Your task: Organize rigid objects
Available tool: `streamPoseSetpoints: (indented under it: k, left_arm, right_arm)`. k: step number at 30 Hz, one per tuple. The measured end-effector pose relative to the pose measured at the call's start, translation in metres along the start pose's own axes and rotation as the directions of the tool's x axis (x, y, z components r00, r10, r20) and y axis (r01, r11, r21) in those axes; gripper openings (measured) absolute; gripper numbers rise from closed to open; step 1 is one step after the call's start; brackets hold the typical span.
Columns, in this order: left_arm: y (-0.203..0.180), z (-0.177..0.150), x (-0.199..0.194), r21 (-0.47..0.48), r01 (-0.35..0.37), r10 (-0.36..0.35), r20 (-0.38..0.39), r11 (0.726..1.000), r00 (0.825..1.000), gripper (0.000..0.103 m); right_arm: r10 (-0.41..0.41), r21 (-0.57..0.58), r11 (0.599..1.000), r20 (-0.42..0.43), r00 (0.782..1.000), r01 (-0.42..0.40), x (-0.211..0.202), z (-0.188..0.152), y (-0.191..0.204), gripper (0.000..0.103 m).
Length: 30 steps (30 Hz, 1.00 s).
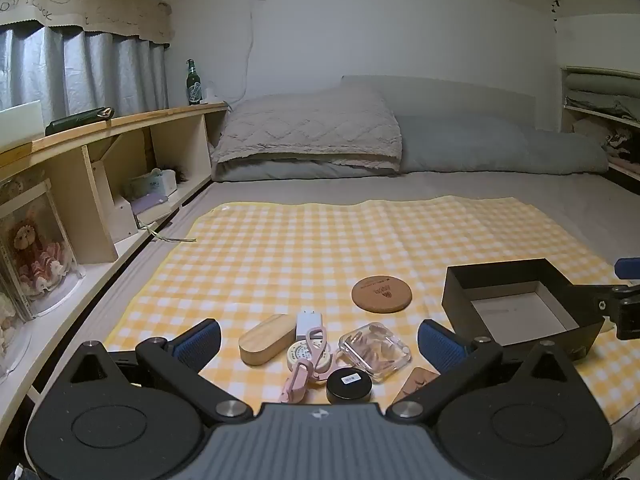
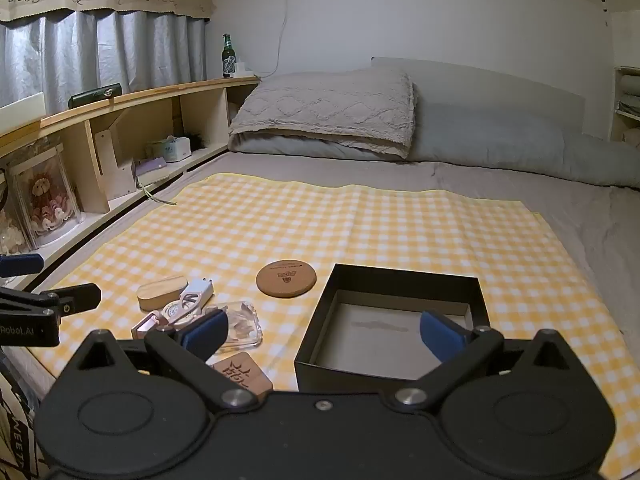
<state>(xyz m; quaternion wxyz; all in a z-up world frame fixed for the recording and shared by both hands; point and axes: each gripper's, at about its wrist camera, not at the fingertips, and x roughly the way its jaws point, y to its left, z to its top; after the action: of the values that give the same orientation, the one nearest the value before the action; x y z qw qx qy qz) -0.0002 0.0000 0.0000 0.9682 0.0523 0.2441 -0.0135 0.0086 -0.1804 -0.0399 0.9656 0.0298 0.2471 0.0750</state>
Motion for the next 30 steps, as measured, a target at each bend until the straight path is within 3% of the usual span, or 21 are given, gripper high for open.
streamPoseSetpoints:
  k: [30]
  left_arm:
    - [-0.0019,-0.0005,0.0025,0.003,0.007,-0.007,-0.006,1.0,1.0,0.103]
  right_arm:
    - [0.001,0.013,1.0,-0.008,1.0,-0.001,-0.0008,0.0008,-0.0027,0.103]
